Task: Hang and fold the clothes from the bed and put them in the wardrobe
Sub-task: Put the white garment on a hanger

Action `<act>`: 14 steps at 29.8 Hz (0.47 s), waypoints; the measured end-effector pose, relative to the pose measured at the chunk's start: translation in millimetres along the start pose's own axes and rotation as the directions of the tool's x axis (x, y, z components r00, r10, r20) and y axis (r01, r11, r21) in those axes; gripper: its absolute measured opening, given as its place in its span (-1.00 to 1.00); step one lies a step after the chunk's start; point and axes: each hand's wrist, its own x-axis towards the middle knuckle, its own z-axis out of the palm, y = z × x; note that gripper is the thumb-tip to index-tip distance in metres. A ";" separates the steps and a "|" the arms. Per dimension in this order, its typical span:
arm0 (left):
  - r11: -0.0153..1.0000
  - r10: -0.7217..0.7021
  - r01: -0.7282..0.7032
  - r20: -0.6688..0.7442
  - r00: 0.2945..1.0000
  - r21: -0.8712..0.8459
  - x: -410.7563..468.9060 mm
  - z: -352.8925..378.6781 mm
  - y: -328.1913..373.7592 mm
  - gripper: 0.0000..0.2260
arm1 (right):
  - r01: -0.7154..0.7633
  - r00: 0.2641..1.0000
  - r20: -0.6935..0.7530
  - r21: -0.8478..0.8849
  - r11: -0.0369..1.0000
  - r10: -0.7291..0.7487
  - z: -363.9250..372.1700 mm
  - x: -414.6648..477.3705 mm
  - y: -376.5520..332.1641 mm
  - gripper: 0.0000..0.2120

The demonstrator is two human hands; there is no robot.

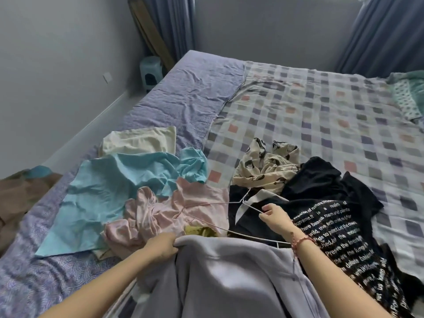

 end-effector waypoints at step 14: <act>0.995 0.012 0.023 0.335 0.942 -0.100 68.6 13.4 -70.7 -0.71 | 0.119 0.984 -0.129 -0.018 0.993 -0.120 46.6 91.3 2.3 -0.79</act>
